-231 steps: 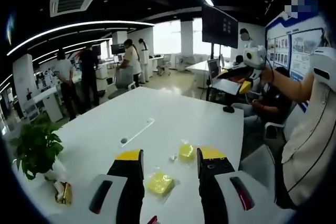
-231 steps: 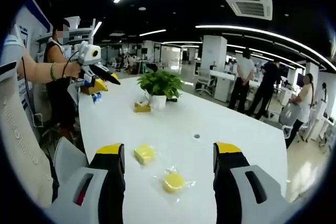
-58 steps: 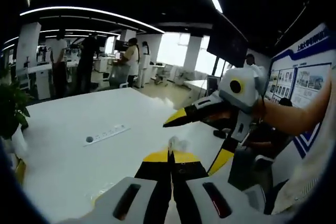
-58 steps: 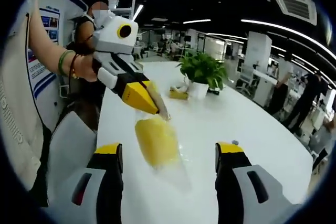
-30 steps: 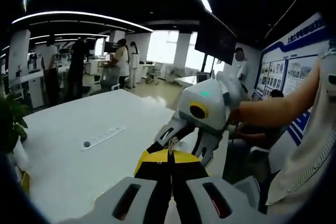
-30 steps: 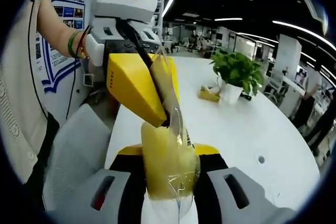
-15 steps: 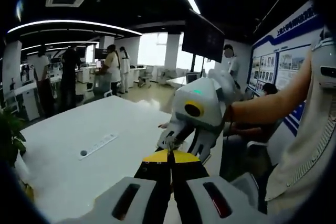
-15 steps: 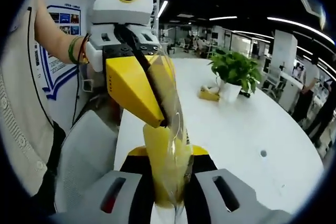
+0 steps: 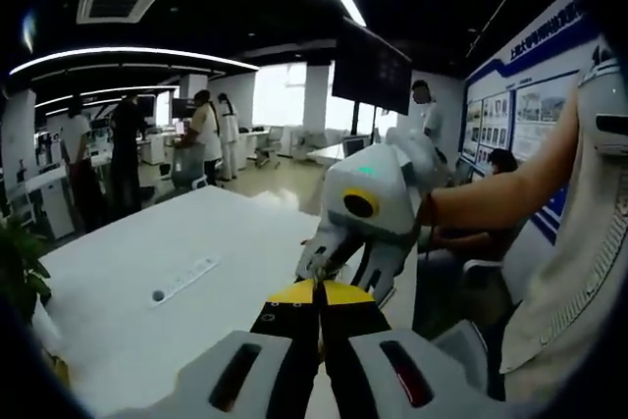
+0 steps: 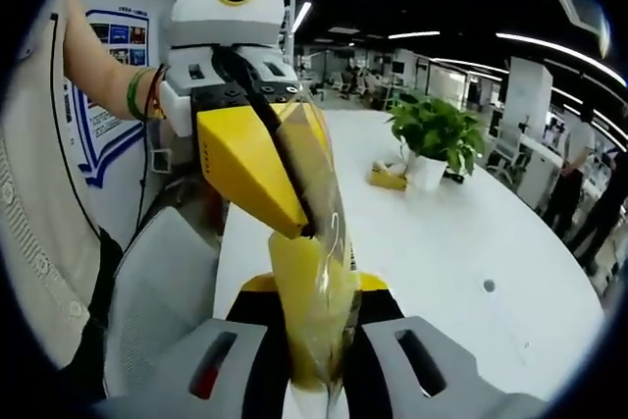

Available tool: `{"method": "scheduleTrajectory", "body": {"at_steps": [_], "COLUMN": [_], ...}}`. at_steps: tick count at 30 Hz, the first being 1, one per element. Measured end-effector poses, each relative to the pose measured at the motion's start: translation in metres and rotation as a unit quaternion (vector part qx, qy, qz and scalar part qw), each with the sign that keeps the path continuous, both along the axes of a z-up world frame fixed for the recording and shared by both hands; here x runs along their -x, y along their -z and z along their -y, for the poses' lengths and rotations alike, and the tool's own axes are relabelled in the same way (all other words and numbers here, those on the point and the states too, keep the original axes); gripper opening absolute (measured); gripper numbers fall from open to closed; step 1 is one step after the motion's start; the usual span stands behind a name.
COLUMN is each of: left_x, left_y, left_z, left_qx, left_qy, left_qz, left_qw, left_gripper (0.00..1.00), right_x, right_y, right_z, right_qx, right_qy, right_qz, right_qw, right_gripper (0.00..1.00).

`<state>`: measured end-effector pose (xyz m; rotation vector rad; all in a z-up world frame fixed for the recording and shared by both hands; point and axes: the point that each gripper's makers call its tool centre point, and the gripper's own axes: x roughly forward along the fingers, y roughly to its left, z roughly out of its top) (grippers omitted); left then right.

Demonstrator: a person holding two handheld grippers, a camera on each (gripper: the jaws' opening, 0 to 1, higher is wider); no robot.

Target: Compare the silicone blocks by pressing each to a similar depth, holding the contact briefly, and releasing to observe deformation and rebound differences across the visible hardness samples.

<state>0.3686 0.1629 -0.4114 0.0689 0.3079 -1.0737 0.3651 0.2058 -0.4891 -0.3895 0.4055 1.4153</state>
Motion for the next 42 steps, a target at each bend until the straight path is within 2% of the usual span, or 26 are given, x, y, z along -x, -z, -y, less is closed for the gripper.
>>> {"method": "scheduleTrajectory", "body": {"at_steps": [9, 18, 21, 23, 27, 33, 42], "left_x": [-0.0011, -0.0021, -0.0018, -0.0011, -0.0010, 0.0001, -0.0017], "left_y": [-0.0014, -0.0040, -0.0023, -0.0010, 0.0008, 0.0010, -0.0007], "left_z": [0.0011, 0.0062, 0.0068, 0.0070, 0.0064, 0.0075, 0.0085], "left_qx": [-0.001, -0.010, -0.017, -0.020, -0.016, -0.016, -0.007], "left_qy": [-0.001, 0.004, 0.008, 0.009, 0.005, 0.004, -0.006], "left_qz": [0.001, 0.014, 0.015, 0.013, -0.002, 0.002, -0.004], "left_qw": [1.0000, 0.9998, 0.9997, 0.9997, 0.9999, 0.9999, 0.9999], "left_gripper": [0.00, 0.00, 0.00, 0.00, 0.00, 0.00, 0.00], "right_x": [-0.0006, -0.0026, -0.0006, 0.0000, 0.0022, 0.0021, -0.0046], "right_y": [-0.0003, -0.0025, -0.0004, 0.0012, 0.0034, 0.0046, 0.0024], "right_z": [0.0027, 0.0068, 0.0074, 0.0077, 0.0082, 0.0098, 0.0096], "right_qx": [0.001, -0.001, 0.001, 0.004, 0.010, 0.018, 0.015], "right_qy": [0.000, 0.003, 0.002, 0.000, -0.002, -0.005, -0.010], "right_qz": [0.002, 0.007, -0.004, 0.001, -0.011, -0.018, 0.005], "right_qw": [1.0000, 1.0000, 1.0000, 1.0000, 0.9999, 0.9997, 0.9998], "right_gripper": [0.11, 0.11, 0.11, 0.12, 0.14, 0.16, 0.20]}}
